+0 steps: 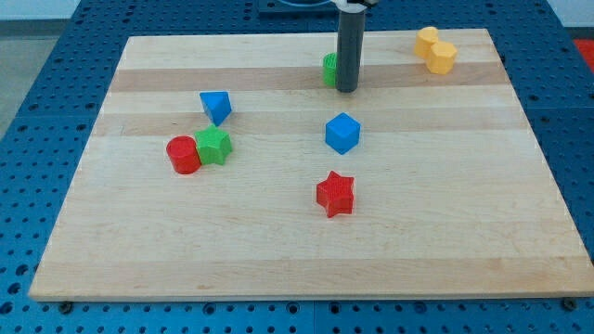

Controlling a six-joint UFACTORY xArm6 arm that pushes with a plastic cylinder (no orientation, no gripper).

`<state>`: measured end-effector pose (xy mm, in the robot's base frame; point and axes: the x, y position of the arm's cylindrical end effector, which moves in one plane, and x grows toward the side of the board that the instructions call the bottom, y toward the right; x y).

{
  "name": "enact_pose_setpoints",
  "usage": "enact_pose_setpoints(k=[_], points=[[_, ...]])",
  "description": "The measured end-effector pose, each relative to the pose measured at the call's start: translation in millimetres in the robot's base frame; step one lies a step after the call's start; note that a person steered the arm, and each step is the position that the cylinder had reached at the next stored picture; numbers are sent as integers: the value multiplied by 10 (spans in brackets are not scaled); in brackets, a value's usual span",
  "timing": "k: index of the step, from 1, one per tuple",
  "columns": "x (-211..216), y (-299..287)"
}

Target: Place the blue cube diagonally to the red star

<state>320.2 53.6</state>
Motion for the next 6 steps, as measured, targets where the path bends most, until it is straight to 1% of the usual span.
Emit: enact_pose_setpoints(k=[2,3,4,6], points=[[535,-391],[824,-397],[1086,-301],[1471,6]])
